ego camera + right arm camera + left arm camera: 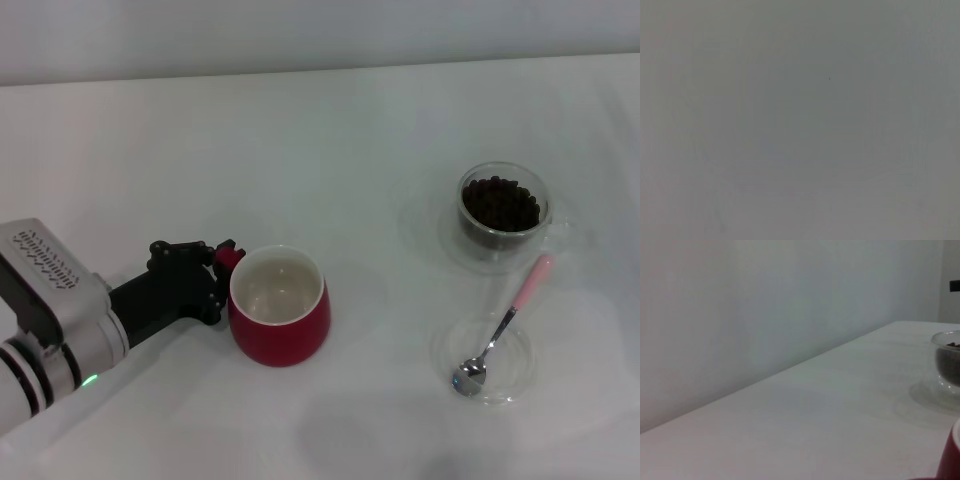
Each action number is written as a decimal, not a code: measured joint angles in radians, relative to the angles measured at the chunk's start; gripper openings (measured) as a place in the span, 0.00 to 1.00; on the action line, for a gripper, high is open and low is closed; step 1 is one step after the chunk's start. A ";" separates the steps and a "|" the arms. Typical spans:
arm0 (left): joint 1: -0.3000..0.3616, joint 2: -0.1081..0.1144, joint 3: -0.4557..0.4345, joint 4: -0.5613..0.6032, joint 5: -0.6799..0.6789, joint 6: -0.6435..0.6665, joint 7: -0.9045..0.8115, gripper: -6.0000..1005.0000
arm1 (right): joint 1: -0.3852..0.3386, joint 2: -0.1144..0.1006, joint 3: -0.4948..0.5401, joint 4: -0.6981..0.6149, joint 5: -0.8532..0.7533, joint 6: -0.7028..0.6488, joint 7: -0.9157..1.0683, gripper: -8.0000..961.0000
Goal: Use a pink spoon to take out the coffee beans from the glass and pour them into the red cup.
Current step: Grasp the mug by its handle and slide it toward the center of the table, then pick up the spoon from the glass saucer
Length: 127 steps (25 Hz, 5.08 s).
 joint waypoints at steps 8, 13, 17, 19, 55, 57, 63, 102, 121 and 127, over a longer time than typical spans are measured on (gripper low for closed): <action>0.022 0.000 -0.005 0.003 -0.008 -0.058 0.031 0.28 | -0.003 0.000 -0.010 -0.003 0.000 0.000 -0.002 0.89; 0.059 -0.004 -0.006 0.029 -0.014 -0.091 0.038 0.38 | -0.005 0.000 -0.011 -0.004 0.000 0.001 -0.002 0.89; 0.063 -0.003 -0.008 0.029 -0.015 -0.094 0.038 0.48 | -0.007 0.000 -0.011 -0.006 0.000 0.006 -0.002 0.89; 0.063 -0.003 -0.009 0.029 -0.016 -0.095 0.038 0.55 | -0.008 0.000 -0.011 -0.007 0.000 0.010 -0.002 0.89; 0.143 -0.005 -0.004 0.025 -0.015 -0.185 0.041 0.76 | -0.039 -0.001 -0.008 0.001 0.000 0.027 0.008 0.89; 0.162 -0.004 -0.004 0.027 -0.015 -0.208 0.040 0.76 | -0.039 0.000 -0.010 0.002 0.000 0.027 0.008 0.89; 0.229 -0.002 -0.004 0.042 -0.016 -0.295 0.041 0.76 | -0.037 0.000 -0.011 0.003 0.000 0.021 0.009 0.89; 0.353 0.007 -0.007 0.118 -0.346 -0.366 0.036 0.76 | -0.240 -0.164 -0.226 -0.216 -0.396 -0.011 1.249 0.89; 0.350 0.012 -0.006 0.181 -0.405 -0.352 0.035 0.76 | -0.212 -0.258 -0.233 -0.223 -0.778 0.312 1.753 0.89; 0.340 0.011 -0.002 0.181 -0.405 -0.364 0.034 0.76 | -0.181 -0.207 -0.239 -0.227 -0.837 0.329 1.748 0.89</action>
